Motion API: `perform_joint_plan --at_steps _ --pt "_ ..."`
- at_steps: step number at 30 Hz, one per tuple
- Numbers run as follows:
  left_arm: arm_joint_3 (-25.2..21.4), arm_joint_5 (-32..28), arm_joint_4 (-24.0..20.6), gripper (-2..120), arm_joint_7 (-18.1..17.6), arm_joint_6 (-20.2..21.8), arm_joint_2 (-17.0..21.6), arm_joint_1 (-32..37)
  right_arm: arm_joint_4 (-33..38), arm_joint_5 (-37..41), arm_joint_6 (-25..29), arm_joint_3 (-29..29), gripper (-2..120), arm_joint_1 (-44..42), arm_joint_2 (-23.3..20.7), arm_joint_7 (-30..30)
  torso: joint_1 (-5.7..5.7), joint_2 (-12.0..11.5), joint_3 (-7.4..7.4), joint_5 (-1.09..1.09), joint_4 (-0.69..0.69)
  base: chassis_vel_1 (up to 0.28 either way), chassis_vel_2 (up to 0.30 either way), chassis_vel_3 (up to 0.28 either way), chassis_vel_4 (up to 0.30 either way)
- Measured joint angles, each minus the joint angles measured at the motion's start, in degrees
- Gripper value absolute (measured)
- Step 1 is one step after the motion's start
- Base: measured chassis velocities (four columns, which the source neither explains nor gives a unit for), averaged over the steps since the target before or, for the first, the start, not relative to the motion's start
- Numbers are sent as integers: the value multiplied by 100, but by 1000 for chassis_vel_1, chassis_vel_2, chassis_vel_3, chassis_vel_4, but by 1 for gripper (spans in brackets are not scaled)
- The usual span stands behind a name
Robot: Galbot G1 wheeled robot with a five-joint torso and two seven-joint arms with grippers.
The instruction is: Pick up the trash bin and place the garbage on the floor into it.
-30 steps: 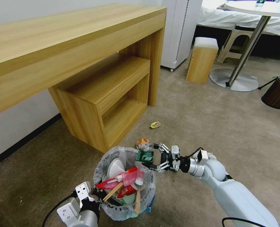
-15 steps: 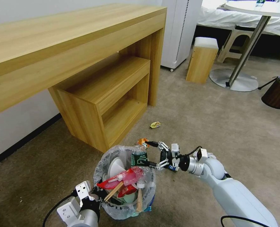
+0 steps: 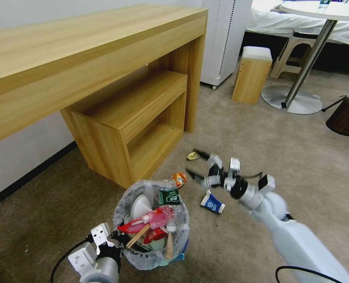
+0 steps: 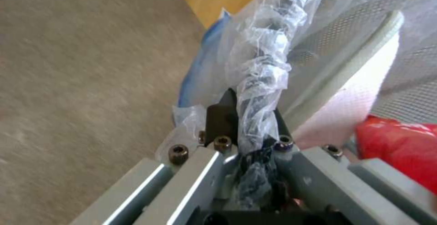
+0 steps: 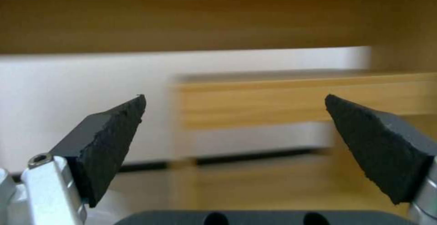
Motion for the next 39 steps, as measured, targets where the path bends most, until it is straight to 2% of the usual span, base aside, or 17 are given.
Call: perform_joint_plan --at_steps 2,5,10,16,26,39 --pt "-121 -156 -123 0 -120 69 105 9 132 -248 92 367 100 -218 -85 686 0 0 0 0 -1 0 0 0 0" --pt "-252 -332 -242 0 -230 136 189 17 155 -379 298 665 100 -361 -99 1038 0 0 0 1 -1 0 0 0 0" --pt "-445 -556 -357 0 -322 229 225 -27 119 -616 736 1159 100 -708 -41 1136 0 0 0 1 1 0 0 0 0" --pt "-465 -562 -357 0 -327 225 203 -22 119 -557 963 1391 100 -1145 51 1481 0 0 0 1 2 0 0 0 0" --pt "-508 -603 -382 0 -310 183 181 -35 51 -699 1305 1828 100 -1806 286 1278 0 0 0 1 0 0 0 0 0" --pt "-578 -573 -421 0 -302 169 172 8 -78 -699 1462 1836 100 -1904 356 1030 0 0 0 0 0 0 0 0 0"
